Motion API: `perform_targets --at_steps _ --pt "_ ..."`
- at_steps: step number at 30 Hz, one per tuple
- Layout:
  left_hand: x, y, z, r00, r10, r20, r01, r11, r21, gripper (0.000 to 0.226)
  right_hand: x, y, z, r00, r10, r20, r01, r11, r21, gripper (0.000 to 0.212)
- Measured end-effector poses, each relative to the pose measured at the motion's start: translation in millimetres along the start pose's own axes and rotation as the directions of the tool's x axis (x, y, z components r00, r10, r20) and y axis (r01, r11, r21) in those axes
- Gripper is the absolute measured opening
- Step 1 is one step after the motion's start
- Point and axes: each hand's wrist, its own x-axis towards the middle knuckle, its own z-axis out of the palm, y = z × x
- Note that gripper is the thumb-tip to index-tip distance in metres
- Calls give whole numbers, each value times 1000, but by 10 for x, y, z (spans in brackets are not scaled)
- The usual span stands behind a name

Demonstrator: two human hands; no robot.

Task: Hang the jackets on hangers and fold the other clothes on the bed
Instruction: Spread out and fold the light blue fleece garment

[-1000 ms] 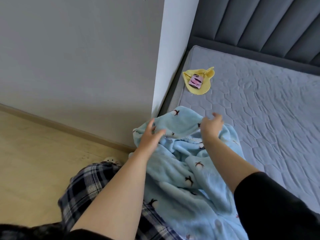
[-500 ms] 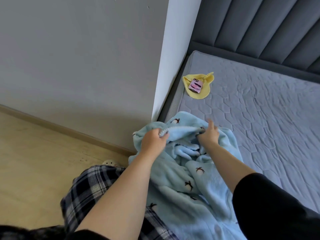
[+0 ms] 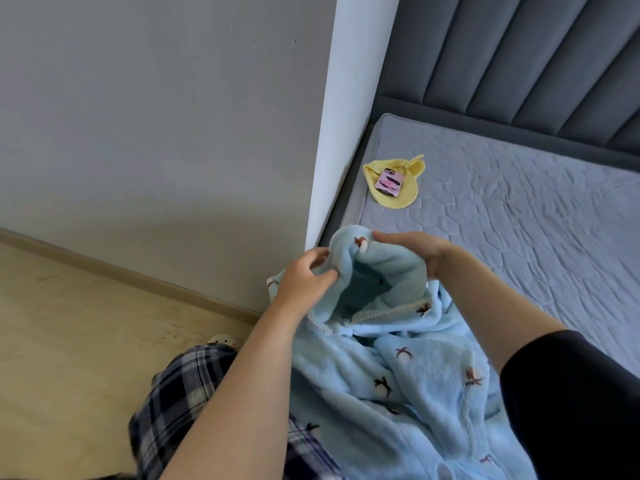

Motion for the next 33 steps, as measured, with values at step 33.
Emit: perform_targets --at_steps 33 --pt "46 -68 -82 959 -226 174 285 725 -627 35 465 939 126 917 -270 -293 98 866 -491 33"
